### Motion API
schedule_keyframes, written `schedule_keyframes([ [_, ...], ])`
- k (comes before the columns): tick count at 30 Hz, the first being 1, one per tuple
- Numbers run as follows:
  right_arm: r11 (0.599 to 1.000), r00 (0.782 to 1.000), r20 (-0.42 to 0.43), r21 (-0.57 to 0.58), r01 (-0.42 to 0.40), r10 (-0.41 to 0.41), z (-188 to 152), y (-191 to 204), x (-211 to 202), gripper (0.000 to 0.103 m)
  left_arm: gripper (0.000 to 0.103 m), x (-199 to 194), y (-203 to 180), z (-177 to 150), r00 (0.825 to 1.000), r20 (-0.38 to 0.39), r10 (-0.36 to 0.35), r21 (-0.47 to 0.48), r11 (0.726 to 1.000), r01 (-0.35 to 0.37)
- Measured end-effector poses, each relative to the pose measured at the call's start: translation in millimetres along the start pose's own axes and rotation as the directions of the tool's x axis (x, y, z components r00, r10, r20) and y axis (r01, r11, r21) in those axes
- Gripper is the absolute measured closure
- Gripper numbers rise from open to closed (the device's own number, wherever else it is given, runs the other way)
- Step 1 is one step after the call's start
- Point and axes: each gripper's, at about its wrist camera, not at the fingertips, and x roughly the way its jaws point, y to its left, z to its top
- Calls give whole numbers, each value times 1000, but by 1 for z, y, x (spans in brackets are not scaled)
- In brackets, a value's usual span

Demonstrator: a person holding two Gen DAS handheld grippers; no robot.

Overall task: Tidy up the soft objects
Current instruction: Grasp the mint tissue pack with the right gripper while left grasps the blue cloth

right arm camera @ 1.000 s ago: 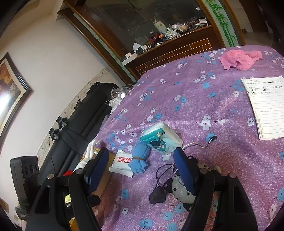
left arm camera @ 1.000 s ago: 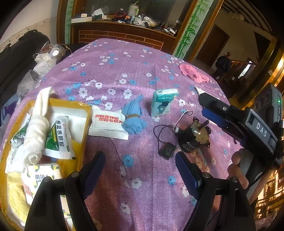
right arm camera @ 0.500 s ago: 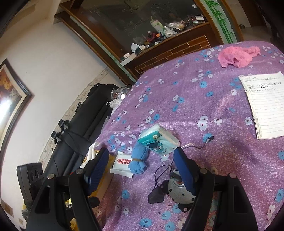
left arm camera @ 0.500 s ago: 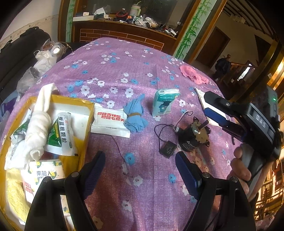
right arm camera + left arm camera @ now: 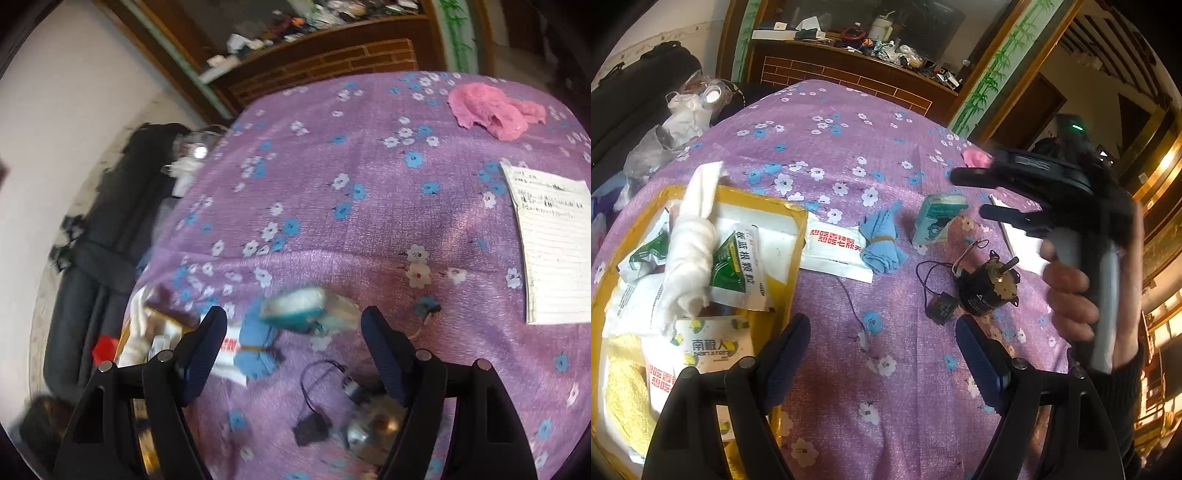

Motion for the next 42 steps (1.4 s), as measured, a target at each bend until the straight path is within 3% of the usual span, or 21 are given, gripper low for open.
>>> schedule_keyframes([
  [5,989,988,-48,-2,145,-145,2,5,38,29,19,-7,4,-1,1000,4,-10,-2,1000,10],
  [7,990,988,-60,-4,144,-144,-2,5,44,45,19,-7,5,-1,1000,3,-12,-2,1000,12],
  [8,988,987,-54,-10,154,-154,-4,6,43,45,19,-6,4,-1,1000,1,-12,-3,1000,12],
  [12,985,985,-25,-38,169,-170,-7,10,35,71,19,-5,1,-2,1000,-5,-14,2,1000,14],
  [14,990,992,-9,-50,129,-129,-10,8,30,89,19,-4,-2,-2,1000,-8,-14,8,1000,14],
  [15,993,994,-10,-49,107,-108,-10,7,29,92,19,-3,-4,-3,1000,-9,-12,13,1000,12],
  [17,999,999,24,-36,40,-40,-13,3,19,93,19,-2,-7,-4,1000,-11,-6,22,1000,6],
  [20,999,996,93,-40,15,-11,-17,1,-2,93,19,2,-11,-3,1000,-20,4,26,1000,-4],
  [24,994,982,160,-46,-97,103,-24,-2,-34,93,19,8,-16,-1,999,-31,14,32,999,-13],
  [29,978,953,220,-61,-200,208,-41,-8,-72,93,19,12,-21,4,999,-29,27,40,999,-26],
  [37,954,910,286,-102,-282,300,-72,-26,-105,93,19,29,-25,22,997,-62,51,64,997,-47],
  [41,936,881,318,-94,-339,351,-79,-48,-99,93,19,62,-33,44,987,-118,106,102,990,-94],
  [42,929,874,318,-81,-361,368,-78,-54,-95,93,24,77,-36,51,982,-135,133,122,986,-117],
])
